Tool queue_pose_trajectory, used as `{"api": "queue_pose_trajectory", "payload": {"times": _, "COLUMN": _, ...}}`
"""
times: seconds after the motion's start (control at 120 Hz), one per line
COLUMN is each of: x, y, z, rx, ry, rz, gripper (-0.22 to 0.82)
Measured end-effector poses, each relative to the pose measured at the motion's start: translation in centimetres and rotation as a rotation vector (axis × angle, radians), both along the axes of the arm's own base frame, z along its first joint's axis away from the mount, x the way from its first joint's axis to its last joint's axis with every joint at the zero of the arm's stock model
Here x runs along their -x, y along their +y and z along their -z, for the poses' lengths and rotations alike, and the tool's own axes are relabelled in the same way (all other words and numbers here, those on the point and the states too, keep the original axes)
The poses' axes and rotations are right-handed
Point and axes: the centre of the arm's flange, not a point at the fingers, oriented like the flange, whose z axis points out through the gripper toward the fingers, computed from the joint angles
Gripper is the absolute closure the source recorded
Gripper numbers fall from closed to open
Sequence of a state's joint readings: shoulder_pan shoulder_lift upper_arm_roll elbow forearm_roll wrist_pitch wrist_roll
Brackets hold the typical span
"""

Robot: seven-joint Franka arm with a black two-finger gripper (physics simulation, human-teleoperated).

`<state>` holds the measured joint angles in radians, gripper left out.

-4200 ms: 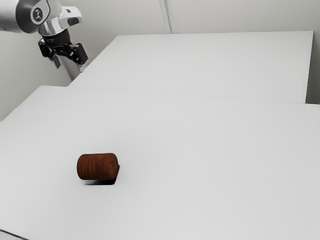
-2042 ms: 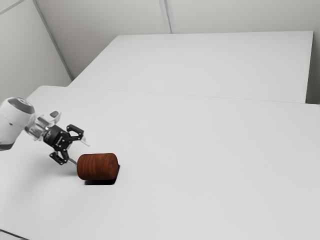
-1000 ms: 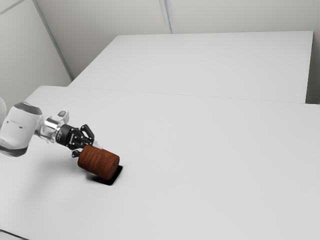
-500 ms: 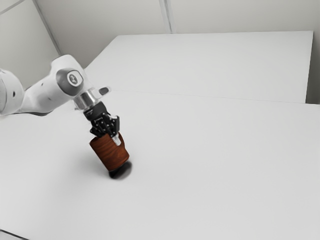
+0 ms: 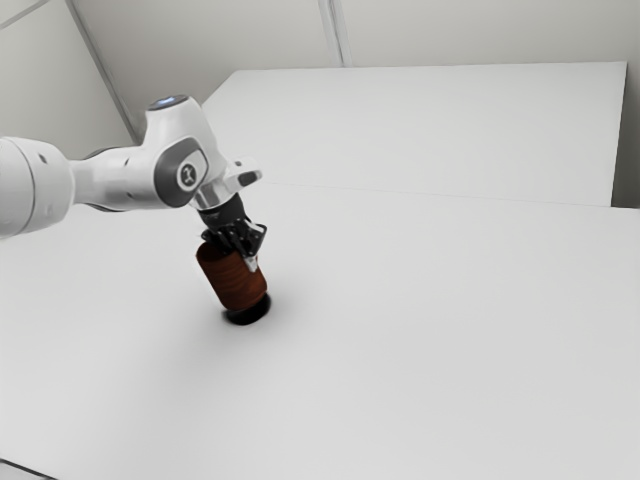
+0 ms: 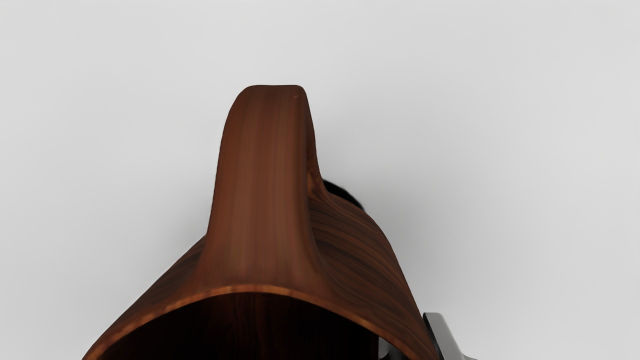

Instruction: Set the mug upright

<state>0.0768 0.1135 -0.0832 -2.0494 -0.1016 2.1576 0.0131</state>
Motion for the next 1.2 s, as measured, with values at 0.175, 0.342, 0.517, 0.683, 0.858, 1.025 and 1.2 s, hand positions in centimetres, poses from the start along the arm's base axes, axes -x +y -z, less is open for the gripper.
{"api": "queue_pose_trajectory", "payload": {"times": 0.175, "x": -0.4, "y": -0.6, "z": 1.2, "rx": -0.005, "ry": 0.002, "rz": -0.031, "gripper": 0.76}}
{"api": "queue_pose_trajectory", "payload": {"times": 0.342, "x": -0.7, "y": -0.5, "z": 2.9, "rx": -0.005, "ry": 0.023, "rz": -0.065, "gripper": 0.76}}
{"api": "queue_pose_trajectory", "payload": {"times": 0.517, "x": -0.7, "y": -0.6, "z": 2.6, "rx": -0.016, "ry": 0.017, "rz": -0.077, "gripper": 0.42}}
{"api": "queue_pose_trajectory", "payload": {"times": 0.683, "x": -0.6, "y": -0.4, "z": 1.0, "rx": -0.042, "ry": -0.003, "rz": -0.075, "gripper": 0.19}}
{"api": "queue_pose_trajectory", "payload": {"times": 0.858, "x": -0.1, "y": -0.8, "z": -2.1, "rx": -0.061, "ry": -0.049, "rz": -0.063, "gripper": 0.08}}
{"api": "queue_pose_trajectory", "payload": {"times": 1.025, "x": -0.6, "y": -0.1, "z": -5.6, "rx": -0.1, "ry": -0.103, "rz": -0.033, "gripper": 0.04}}
{"api": "queue_pose_trajectory", "payload": {"times": 1.2, "x": -2.2, "y": -0.5, "z": -11.4, "rx": -0.144, "ry": -0.149, "rz": 0.014, "gripper": 0.02}}
